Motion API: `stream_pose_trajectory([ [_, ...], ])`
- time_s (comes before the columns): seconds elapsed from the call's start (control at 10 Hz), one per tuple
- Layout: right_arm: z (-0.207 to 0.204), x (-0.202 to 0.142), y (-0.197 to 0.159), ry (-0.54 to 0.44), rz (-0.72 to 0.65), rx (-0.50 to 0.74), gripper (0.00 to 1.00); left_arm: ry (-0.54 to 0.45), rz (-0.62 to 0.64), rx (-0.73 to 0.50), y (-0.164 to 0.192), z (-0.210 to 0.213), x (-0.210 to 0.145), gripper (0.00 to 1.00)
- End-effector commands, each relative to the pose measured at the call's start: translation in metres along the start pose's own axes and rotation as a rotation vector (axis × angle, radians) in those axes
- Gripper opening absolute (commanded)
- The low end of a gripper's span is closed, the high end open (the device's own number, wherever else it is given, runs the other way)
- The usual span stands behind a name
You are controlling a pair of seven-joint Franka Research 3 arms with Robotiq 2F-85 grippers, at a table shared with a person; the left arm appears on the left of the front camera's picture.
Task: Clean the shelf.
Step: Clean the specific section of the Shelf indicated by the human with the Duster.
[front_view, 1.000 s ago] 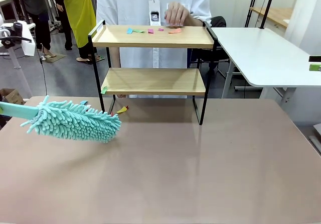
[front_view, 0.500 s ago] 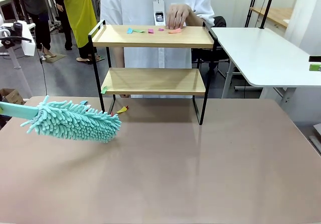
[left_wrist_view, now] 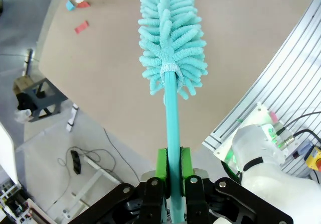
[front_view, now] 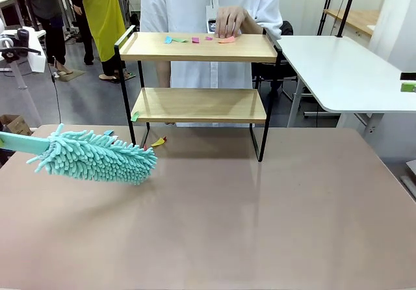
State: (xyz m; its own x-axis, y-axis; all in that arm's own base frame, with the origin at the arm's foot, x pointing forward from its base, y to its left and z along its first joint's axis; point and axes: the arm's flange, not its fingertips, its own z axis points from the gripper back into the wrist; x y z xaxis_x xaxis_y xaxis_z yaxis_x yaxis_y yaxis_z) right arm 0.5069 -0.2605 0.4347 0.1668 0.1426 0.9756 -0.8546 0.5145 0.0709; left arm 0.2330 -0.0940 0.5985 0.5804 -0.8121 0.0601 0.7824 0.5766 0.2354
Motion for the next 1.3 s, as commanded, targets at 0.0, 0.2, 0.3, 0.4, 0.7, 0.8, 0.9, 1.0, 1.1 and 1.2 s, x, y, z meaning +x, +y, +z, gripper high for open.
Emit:
stream_pose_trajectory([
  [0.0,-0.001,0.003,0.0,0.002,0.006,0.001,1.0,-0.011,0.014,0.017,0.001,0.0,-0.001,0.13],
  [0.2,-0.001,0.003,0.0,0.002,0.006,0.001,1.0,-0.011,0.014,0.017,0.001,0.0,-0.001,0.13],
  [0.3,-0.001,0.003,0.0,0.002,0.006,0.001,1.0,0.0,0.0,0.0,0.0,0.0,0.0,0.13],
  [0.4,-0.001,0.003,0.0,0.002,0.006,0.001,1.0,-0.092,-0.072,-0.03,0.0,0.008,-0.004,0.13],
  [0.7,-0.001,0.003,0.0,0.002,0.006,0.001,1.0,-0.215,-0.236,-0.13,0.001,0.031,0.005,0.13],
  [0.8,-0.001,0.003,0.0,0.002,0.006,0.001,1.0,-0.254,-0.255,-0.178,-0.001,0.043,0.017,0.13],
  [0.9,-0.001,0.003,0.0,0.002,0.006,0.001,1.0,-0.316,-0.258,-0.214,-0.006,0.057,0.031,0.13],
  [1.0,-0.001,0.003,0.0,0.002,0.006,0.001,1.0,-0.374,-0.229,-0.231,-0.011,0.075,0.051,0.13],
  [1.1,-0.001,0.003,0.0,0.002,0.006,0.001,1.0,-0.425,-0.221,-0.268,-0.015,0.09,0.066,0.13],
  [1.2,-0.001,0.003,0.0,0.002,0.006,0.001,1.0,-0.488,-0.185,-0.314,-0.019,0.107,0.083,0.13],
])
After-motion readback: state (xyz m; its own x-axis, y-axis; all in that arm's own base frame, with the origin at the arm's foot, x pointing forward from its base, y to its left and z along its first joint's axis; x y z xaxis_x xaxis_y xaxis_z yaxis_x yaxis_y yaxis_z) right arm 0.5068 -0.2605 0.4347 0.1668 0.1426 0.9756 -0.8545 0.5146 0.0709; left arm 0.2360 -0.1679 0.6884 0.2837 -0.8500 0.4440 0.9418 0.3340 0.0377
